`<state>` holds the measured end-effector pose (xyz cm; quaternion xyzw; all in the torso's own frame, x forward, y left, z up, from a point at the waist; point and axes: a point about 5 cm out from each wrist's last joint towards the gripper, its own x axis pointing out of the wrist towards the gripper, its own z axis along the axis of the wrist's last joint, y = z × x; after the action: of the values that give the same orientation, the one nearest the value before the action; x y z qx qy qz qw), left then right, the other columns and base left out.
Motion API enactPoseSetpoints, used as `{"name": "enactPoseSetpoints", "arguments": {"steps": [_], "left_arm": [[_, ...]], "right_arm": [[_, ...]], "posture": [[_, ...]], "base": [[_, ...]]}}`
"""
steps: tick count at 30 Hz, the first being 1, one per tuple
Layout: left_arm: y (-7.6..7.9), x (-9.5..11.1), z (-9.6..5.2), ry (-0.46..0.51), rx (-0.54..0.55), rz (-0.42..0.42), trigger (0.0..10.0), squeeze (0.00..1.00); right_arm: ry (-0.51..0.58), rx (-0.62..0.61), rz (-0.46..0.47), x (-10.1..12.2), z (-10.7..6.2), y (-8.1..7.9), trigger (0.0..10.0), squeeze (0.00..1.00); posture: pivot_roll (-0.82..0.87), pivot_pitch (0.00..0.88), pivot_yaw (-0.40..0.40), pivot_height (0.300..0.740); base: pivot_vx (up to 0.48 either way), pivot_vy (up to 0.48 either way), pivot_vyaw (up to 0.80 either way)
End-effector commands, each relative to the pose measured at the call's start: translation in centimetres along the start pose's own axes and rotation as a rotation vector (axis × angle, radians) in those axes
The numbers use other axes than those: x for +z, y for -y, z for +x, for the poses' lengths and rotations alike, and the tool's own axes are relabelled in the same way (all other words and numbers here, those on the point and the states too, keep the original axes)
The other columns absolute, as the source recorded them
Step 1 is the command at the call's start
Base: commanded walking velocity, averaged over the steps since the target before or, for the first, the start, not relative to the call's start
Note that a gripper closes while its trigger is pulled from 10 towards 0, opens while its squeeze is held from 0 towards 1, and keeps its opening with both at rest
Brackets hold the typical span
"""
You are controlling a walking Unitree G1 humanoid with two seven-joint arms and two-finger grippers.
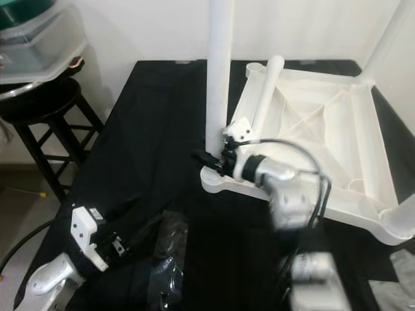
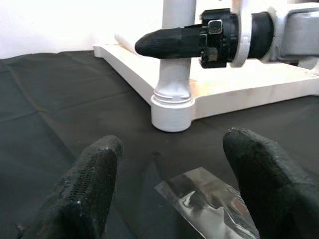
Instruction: Building children table
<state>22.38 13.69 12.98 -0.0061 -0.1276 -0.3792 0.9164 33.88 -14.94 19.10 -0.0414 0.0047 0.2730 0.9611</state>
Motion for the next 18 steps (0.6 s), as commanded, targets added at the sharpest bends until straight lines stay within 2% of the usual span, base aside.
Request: {"name": "enactPoseSetpoints", "arguments": {"steps": [1,2,3,4,7,10,11,15,16,18], "left_arm": [[-0.2,-0.3,-0.4,-0.019,0.007,-0.005,10.0,0.00],[-0.2,-0.3,-0.4,-0.019,0.007,-0.005,10.0,0.00],[-0.3,-0.3,-0.5,-0.019,0.001,-0.007,10.0,0.00],[-0.3,-0.3,-0.4,-0.019,-0.002,-0.009,10.0,0.00],[-0.1,-0.4,-0.2,-0.027,-0.062,-0.014,10.0,0.00],[-0.1,-0.5,-0.1,-0.030,-0.071,-0.015,10.0,0.00],[-0.1,-0.5,-0.1,-0.031,-0.075,-0.017,10.0,0.00],[0.0,-0.6,-0.1,-0.032,-0.079,-0.021,10.0,0.00],[0.0,-0.6,-0.1,-0.033,-0.081,-0.022,10.0,0.00],[0.0,-0.6,-0.1,-0.035,-0.088,-0.021,10.0,0.00]], "right_arm": [[-0.198,-0.246,0.056,-4.2,-3.2,-1.5,0.0,0.00],[-0.198,-0.246,0.056,-4.2,-3.2,-1.5,0.0,0.00],[-0.203,-0.320,0.037,-4.1,-5.0,-3.1,0.0,0.00],[-0.200,-0.340,0.020,-3.9,-6.0,-4.0,0.0,0.00],[-0.198,-0.302,0.005,-3.5,-6.0,-3.7,0.0,0.00],[-0.202,-0.296,0.004,-3.4,-5.9,-3.7,0.0,0.00],[-0.204,-0.270,-0.006,-3.3,-5.5,-3.6,10.0,0.00],[-0.182,-0.272,0.007,-2.4,-4.9,-3.3,10.0,0.00],[-0.174,-0.286,0.014,-2.1,-4.9,-3.1,10.0,1.00],[-0.142,-0.280,0.022,-1.2,-4.9,-3.0,10.0,1.00]], "posture": [[0.06,0.185,0.037,0.740],[0.06,0.185,0.037,0.740],[0.03,0.171,0.047,0.740],[0.03,0.167,0.047,0.740],[0.02,0.161,0.044,0.740],[0.02,0.151,0.039,0.740],[0.02,0.144,0.040,0.740],[0.02,0.142,0.039,0.740],[0.02,0.136,0.037,0.740],[0.02,0.134,0.038,0.740]], "base": [[0.000,0.000,0.00],[0.000,0.000,0.00],[0.000,0.000,0.00],[0.000,0.000,0.00],[0.000,0.000,0.00],[0.000,0.000,0.00],[0.000,0.000,0.00],[0.000,0.000,0.00],[0.000,0.000,0.00],[0.000,0.000,0.00]]}}
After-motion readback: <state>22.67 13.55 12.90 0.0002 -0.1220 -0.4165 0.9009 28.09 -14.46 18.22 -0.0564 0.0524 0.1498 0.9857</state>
